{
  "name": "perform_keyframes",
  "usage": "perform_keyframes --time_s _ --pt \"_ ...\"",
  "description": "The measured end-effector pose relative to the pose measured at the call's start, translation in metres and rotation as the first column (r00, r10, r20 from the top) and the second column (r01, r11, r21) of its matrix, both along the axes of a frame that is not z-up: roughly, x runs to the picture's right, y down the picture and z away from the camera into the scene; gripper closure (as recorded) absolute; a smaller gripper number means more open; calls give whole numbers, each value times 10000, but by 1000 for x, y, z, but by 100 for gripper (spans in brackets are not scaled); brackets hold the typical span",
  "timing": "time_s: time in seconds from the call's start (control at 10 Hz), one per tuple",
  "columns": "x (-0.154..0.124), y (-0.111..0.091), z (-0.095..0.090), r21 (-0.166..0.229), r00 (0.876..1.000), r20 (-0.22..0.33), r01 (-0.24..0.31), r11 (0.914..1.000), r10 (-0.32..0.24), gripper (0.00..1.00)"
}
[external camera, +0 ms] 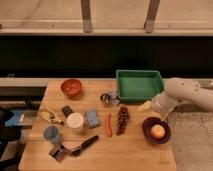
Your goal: Wipe tray with eraser
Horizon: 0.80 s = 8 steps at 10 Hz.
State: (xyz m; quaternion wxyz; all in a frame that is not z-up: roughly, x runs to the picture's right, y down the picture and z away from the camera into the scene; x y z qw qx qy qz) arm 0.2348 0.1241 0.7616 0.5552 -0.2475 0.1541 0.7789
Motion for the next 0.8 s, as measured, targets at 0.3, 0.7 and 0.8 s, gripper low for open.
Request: perform_keyframes --time_s 0.3,0.7,0.8 --pt "-68 -37 12 458 9825 644 1722 9840 -1749 20" --pt "-168 -69 4 1566 9123 1609 3532 9224 -3766 20" --pt "-181 -70 2 1657 9054 1772 3590 9185 -3859 20"
